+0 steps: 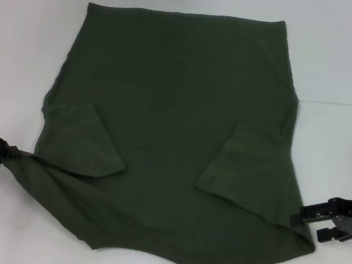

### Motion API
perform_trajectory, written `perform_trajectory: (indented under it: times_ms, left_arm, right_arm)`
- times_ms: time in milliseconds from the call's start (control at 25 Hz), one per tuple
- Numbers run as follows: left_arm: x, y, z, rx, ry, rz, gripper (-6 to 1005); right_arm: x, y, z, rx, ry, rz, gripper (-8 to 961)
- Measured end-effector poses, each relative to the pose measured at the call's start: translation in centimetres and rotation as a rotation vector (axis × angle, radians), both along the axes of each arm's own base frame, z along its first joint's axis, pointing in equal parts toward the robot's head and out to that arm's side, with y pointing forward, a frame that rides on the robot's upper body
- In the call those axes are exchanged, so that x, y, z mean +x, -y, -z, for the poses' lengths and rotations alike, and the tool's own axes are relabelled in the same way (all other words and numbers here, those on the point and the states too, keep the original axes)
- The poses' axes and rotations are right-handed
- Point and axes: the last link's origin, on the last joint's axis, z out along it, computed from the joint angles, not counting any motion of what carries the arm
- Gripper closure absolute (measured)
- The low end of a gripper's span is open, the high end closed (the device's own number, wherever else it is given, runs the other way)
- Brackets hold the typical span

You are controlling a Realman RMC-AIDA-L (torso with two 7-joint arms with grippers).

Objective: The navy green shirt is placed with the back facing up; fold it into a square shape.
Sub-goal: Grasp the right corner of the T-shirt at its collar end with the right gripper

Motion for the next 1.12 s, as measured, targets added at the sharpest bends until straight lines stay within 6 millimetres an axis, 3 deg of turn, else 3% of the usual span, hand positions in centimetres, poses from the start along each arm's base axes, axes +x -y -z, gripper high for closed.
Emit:
perform_trajectory:
  times_ms: [1120]
  left_arm:
    - [0.1, 0.0, 0.2, 0.0, 0.007, 0.001, 996]
  right_arm:
    - [0.0, -0.1, 2.4, -0.002, 0.058, -0.028, 31]
